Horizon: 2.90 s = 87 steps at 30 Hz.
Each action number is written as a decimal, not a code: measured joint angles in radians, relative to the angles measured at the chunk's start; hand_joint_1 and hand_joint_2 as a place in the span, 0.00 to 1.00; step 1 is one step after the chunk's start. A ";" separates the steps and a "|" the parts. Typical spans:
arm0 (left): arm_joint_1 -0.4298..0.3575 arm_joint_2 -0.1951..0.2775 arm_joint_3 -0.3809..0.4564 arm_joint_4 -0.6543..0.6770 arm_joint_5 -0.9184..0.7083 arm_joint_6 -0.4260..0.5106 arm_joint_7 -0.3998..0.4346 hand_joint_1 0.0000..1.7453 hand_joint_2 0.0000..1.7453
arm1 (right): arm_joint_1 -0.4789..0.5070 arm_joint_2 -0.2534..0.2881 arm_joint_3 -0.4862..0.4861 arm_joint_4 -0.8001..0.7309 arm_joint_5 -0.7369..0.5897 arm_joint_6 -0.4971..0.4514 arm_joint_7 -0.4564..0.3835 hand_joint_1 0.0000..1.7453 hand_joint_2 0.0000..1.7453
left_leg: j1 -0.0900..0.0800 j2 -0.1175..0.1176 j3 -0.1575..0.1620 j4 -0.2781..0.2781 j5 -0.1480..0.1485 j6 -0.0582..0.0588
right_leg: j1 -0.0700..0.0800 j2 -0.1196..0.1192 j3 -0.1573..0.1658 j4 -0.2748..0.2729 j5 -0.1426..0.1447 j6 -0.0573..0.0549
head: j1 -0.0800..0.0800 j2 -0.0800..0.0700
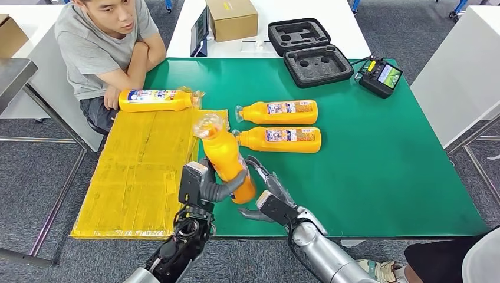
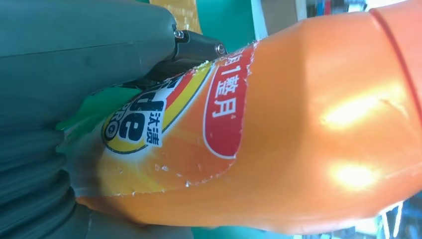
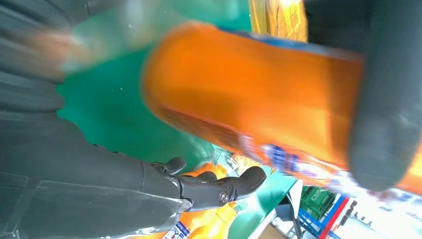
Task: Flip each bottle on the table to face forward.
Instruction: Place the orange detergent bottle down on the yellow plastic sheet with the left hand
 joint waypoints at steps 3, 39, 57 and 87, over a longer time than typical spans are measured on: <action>0.002 0.009 0.029 -0.039 -0.050 0.084 0.000 1.00 1.00 | 0.012 0.000 0.000 -0.021 -0.003 -0.005 0.000 0.00 1.00 | 0.000 0.000 0.000 0.000 0.000 0.000 | 0.000 0.000 0.000 0.000 0.000 0.000 | 0.000 0.000; -0.136 0.282 -0.074 -0.103 -1.732 0.324 0.882 1.00 1.00 | 0.144 0.050 -0.198 -0.164 -0.060 0.097 0.000 0.00 1.00 | 0.000 0.000 0.000 0.000 0.001 -0.001 | 0.000 0.000 0.000 0.000 0.000 0.000 | 0.000 0.000; -0.270 0.272 -0.122 0.383 -1.725 0.284 0.847 0.93 1.00 | 0.150 0.057 -0.225 -0.161 -0.058 0.108 0.000 0.00 1.00 | 0.001 0.003 0.000 0.000 0.001 -0.001 | 0.000 0.001 -0.001 0.000 0.000 0.000 | 0.000 0.000; -0.371 0.252 0.000 0.560 -1.640 0.108 0.739 0.00 1.00 | 0.148 0.070 -0.230 -0.138 -0.072 0.128 0.000 0.00 1.00 | 0.001 0.003 0.000 0.000 0.001 -0.001 | 0.000 0.001 0.000 0.001 0.000 0.000 | 0.000 0.000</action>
